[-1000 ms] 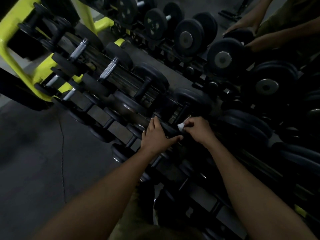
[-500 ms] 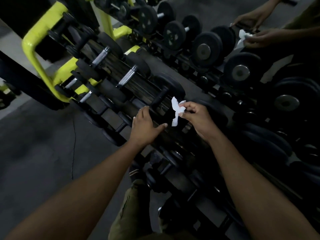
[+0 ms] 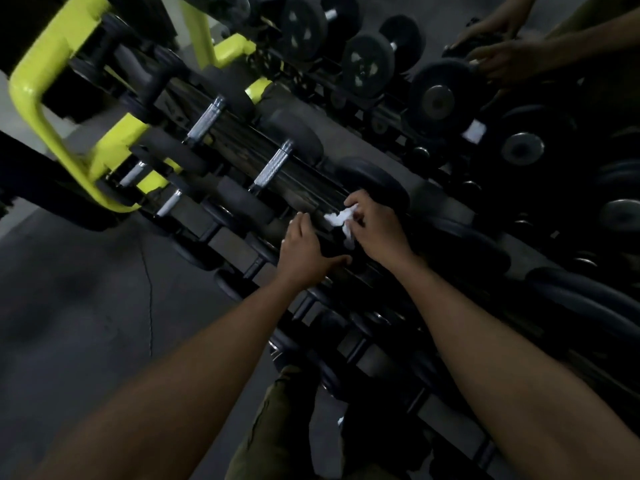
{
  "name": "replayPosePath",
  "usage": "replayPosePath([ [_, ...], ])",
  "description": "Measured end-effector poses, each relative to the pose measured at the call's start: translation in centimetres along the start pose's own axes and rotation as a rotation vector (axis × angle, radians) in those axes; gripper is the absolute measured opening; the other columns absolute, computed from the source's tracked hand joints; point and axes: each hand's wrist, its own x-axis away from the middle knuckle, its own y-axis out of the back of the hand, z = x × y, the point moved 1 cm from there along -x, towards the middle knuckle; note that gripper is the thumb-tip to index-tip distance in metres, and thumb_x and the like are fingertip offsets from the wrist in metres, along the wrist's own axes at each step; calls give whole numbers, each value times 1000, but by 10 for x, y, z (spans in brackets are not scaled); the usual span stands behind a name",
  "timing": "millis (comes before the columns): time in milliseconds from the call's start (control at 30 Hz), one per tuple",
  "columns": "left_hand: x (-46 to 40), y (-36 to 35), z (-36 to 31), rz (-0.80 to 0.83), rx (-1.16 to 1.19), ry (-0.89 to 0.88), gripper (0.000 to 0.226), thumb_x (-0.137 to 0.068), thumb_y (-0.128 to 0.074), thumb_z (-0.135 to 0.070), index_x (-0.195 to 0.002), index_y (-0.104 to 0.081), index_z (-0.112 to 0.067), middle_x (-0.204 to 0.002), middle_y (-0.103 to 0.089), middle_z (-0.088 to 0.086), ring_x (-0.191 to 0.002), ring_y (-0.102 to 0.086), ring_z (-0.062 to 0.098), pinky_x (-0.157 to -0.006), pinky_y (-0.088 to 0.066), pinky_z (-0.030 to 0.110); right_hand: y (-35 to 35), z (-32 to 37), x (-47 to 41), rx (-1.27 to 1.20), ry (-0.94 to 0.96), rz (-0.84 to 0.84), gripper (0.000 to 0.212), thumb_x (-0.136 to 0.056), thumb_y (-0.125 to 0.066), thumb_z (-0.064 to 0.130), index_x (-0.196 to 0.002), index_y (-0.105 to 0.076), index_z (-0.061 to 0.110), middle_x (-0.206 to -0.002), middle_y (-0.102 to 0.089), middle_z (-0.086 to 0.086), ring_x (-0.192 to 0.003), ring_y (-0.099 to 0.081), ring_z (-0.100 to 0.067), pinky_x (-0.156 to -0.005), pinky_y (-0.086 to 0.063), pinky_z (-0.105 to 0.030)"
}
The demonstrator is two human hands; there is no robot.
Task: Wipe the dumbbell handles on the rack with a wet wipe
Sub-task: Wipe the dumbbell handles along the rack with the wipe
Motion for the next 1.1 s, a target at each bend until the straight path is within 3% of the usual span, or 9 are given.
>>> replayPosePath([
  [167, -5, 1, 11, 38, 18, -63, 133, -71, -78, -67, -160, -3, -4, -169, -2, 12, -156, 1, 25, -126, -15, 47, -20, -8, -12, 124, 168, 135, 16, -88, -64, 11, -101, -62, 21, -96, -65, -2, -89, -65, -21, -76, -55, -38],
  [267, -6, -1, 14, 12, 13, -107, 132, -70, -76, -71, -160, -6, -4, -169, -6, 14, -156, 0, 27, -126, -13, 45, -22, -20, -11, 176, 301, 230, 27, -87, -60, -1, -108, -70, 14, -107, -56, -2, -101, -59, -19, -89, -52, -34],
  [333, -6, 0, 15, 6, -6, -127, 132, -70, -73, -74, -159, -8, -3, -168, -8, 14, -156, 0, 27, -127, -13, 43, -21, -23, -10, 253, 337, 267, 37, -85, -58, -5, -112, -67, 18, -114, -49, -2, -101, -57, -20, -85, -54, -36],
  [433, -8, 2, 18, 42, -25, -137, 131, -71, -70, -77, -160, -6, -6, -169, -5, 13, -156, 3, 25, -127, -13, 44, -20, -21, -13, 452, 315, 235, 37, -90, -58, 8, -123, -62, 25, -121, -47, -6, -89, -61, -25, -70, -57, -39],
  [500, -8, 3, 17, 49, -27, -146, 130, -72, -67, -79, -160, -5, -7, -169, -3, 13, -156, 4, 25, -126, -14, 46, -21, -18, -21, 570, 276, 132, 32, -96, -51, 19, -126, -61, 21, -121, -51, -11, -89, -63, -29, -73, -57, -38],
  [600, -8, 5, 17, 67, -29, -137, 130, -72, -67, -80, -160, -4, -8, -169, -1, 12, -156, 5, 25, -126, -14, 47, -20, -14, -26, 482, 142, 13, 31, -89, -56, 21, -119, -65, 18, -115, -53, -9, -89, -64, -31, -70, -57, -41],
  [833, -7, 8, 15, 100, -47, -97, 130, -72, -68, -79, -161, -1, -12, -170, 2, 8, -156, 8, 22, -126, -14, 50, -19, -17, -18, 470, 334, 263, 31, -91, -57, 18, -119, -66, 29, -117, -49, 3, -89, -63, -20, -66, -57, -38],
  [967, -7, 9, 11, 123, -69, -57, 130, -73, -67, -79, -161, 2, -13, -170, 7, 6, -156, 10, 22, -125, -9, 50, -19, -20, -21, 554, 294, 102, 29, -93, -49, 28, -117, -64, 28, -122, -52, -6, -81, -67, -30, -58, -57, -37],
  [1100, -8, 11, 8, 153, -90, -7, 132, -71, -69, -79, -161, 2, -14, -170, 10, 4, -156, 9, 22, -126, -7, 52, -16, -22, -19, 510, 146, -101, 33, -91, -53, 18, -122, -62, 23, -132, -51, -7, -85, -66, -38, -62, -56, -40],
])
